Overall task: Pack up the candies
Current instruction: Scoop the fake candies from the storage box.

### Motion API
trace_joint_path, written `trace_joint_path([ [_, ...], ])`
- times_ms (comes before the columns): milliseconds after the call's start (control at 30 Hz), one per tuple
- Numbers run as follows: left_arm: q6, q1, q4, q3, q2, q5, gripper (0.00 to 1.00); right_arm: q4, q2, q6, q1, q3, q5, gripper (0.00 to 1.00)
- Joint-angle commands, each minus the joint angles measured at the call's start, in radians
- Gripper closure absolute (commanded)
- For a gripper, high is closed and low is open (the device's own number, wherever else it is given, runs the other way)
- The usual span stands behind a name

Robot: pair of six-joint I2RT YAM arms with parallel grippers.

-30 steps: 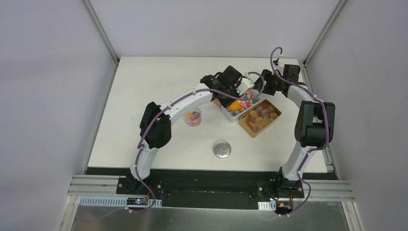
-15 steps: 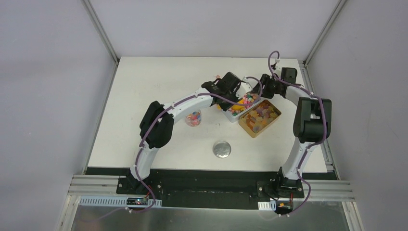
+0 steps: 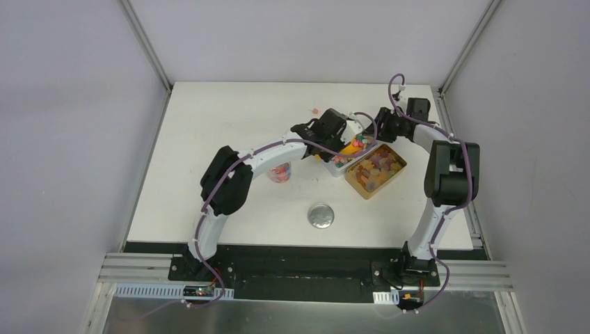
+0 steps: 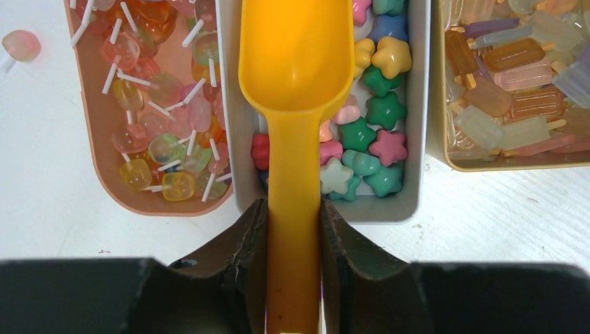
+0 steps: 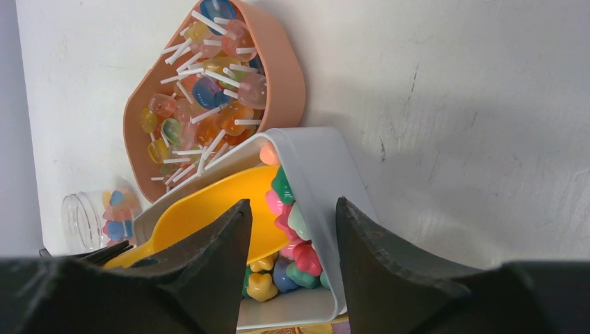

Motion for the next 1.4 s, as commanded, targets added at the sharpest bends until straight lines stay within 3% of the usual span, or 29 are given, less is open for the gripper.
trace_joint_path([
  [0,-0.029,-0.009,0.064,-0.045,-0.075,-0.041,1.00,0.006,0.013,-0.012,0.000,0.028,-0.023,0.50],
  [700,-0.055,-0.009,0.202,-0.187,-0.122,-0.029,1.00,0.001,0.007,0.004,-0.002,0.071,-0.050,0.49],
  [1367,-0.069,-0.006,0.423,-0.403,-0.229,-0.028,1.00,0.042,-0.046,0.040,-0.012,0.072,-0.089,0.39],
])
